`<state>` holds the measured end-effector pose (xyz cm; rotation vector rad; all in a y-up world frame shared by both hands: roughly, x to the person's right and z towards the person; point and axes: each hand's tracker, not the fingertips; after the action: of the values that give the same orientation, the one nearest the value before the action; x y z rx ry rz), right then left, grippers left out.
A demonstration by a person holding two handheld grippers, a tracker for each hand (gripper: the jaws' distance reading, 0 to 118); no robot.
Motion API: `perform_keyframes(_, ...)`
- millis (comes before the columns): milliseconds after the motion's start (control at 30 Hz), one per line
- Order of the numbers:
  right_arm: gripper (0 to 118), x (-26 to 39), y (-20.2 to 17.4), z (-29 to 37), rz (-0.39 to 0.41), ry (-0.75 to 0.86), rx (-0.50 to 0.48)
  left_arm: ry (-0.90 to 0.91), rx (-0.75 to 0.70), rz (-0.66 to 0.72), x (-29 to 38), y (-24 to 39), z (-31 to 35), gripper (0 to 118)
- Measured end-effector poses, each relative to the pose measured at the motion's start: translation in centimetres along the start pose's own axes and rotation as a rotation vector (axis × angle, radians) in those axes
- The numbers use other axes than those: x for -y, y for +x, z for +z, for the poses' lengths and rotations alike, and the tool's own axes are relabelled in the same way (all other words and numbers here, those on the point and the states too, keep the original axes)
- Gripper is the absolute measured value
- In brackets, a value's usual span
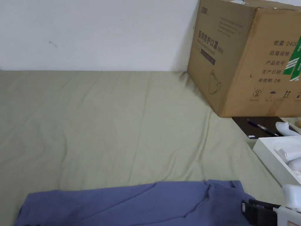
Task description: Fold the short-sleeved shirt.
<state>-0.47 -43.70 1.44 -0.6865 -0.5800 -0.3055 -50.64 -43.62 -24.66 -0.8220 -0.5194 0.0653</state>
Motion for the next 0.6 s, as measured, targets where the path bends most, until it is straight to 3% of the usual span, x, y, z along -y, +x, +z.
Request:
perform_keyframes(133, 111, -1.5, -3.8, 4.5, -0.014, 0.114, -0.132, 0.159, 0.055, 0.038, -1.5, 2.3, 4.0, 115)
perform_keyframes(167, 105, -1.8, -5.2, 5.7, -0.005, 0.148, -0.18, 0.196, 0.074, 0.035, -1.8, 3.0, 5.0, 111)
perform_keyframes(200, 92, -2.1, -7.0, 7.2, 0.021, 0.218, -0.225, 0.238, 0.102, 0.028, -2.1, 4.0, 6.0, 102)
perform_keyframes(233, 69, -2.1, -8.4, 8.2, 0.047, 0.291, -0.246, 0.285, 0.123, 0.02, -2.4, 5.0, 7.0, 83)
perform_keyframes(267, 69, -2.1, -9.5, 8.8, 0.086, 0.343, -0.25, 0.321, 0.127, 0.008, -2.6, 5.8, 7.8, 83)
perform_keyframes(300, 59, -2.1, -11.1, 9.6, 0.14, 0.399, -0.225, 0.351, 0.132, -0.018, -2.7, 6.6, 8.4, 75)
perform_keyframes(333, 37, -2.0, -12.7, 10.3, 0.19, 0.44, -0.185, 0.376, 0.126, -0.047, -2.9, 7.5, 9.0, 57)
perform_keyframes(367, 0, -1.8, -13.7, 10.7, 0.212, 0.47, -0.168, 0.398, 0.102, -0.072, -2.9, 8.2, 9.3, 21)
perform_keyframes(400, 0, -1.6, -14.5, 11.3, 0.217, 0.514, -0.183, 0.431, 0.085, -0.104, -2.8, 8.8, 9.6, 3)
perform_keyframes(467, 0, -1.2, -14.9, 12.0, 0.185, 0.57, -0.291, 0.497, 0.076, -0.133, -2.3, 8.7, 9.9, 0)
perform_keyframes(600, 0, -0.2, -15.5, 13.4, 0.161, 0.646, -0.24, 0.597, 0.033, -0.164, -1.5, 9.0, 11.4, 0)
